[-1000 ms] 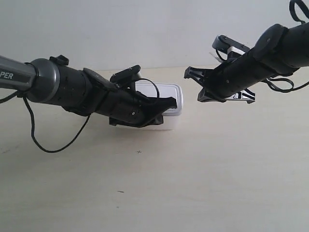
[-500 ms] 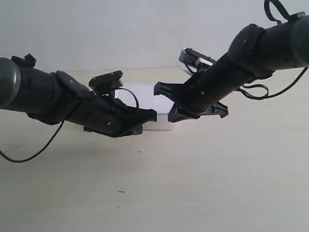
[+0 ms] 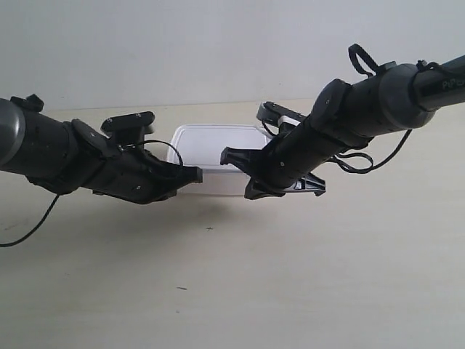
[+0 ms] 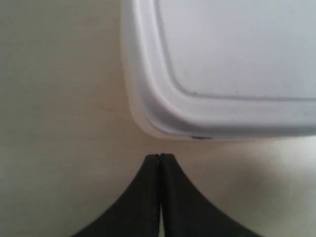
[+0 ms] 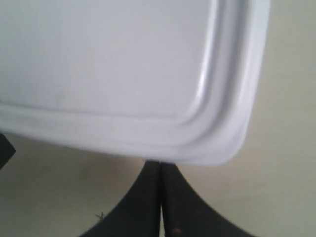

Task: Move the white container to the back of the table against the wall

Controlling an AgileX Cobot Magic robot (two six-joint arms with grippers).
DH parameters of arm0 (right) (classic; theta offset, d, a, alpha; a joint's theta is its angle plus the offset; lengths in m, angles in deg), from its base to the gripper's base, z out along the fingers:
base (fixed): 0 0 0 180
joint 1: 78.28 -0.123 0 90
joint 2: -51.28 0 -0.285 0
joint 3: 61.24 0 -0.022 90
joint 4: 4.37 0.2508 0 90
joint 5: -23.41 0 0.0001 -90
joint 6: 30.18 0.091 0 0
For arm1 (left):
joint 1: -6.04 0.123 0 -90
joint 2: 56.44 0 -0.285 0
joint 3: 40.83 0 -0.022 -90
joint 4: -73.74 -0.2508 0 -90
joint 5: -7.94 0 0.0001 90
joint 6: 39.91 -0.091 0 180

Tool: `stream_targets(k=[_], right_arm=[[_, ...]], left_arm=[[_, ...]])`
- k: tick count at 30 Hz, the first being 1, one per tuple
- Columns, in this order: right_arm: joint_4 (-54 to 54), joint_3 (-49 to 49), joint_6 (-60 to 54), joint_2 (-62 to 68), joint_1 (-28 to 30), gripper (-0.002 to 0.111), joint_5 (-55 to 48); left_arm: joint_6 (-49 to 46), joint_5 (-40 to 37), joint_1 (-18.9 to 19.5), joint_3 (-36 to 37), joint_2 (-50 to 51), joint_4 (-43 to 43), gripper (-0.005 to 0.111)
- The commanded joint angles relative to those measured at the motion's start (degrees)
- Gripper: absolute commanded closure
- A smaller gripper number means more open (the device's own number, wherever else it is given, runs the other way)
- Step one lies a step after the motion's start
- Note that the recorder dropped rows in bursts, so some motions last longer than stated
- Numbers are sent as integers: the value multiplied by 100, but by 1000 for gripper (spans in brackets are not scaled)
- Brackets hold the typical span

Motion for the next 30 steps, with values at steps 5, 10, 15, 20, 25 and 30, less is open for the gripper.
stream_targets(k=[5, 10, 15, 20, 25, 30], right_arm=[[-77, -621, 149, 371, -8, 108, 56], [-241, -783, 306, 537, -8, 108, 101], [-823, -783, 686, 537, -8, 108, 194], [-848, -783, 686, 537, 4, 108, 221], [-1088, -868, 686, 546, 4, 108, 227], [-1505, -1053, 699, 546, 4, 108, 231]], left_arm=[[-7, 77, 89, -372, 233, -209, 107], [-7, -374, 89, -395, 233, -186, 107], [17, -363, -2, -456, 260, 43, 107], [6, -363, -2, -725, 544, 43, 107], [6, -317, -2, -875, 690, 43, 107], [-4, -113, -2, -1072, 700, -18, 107]])
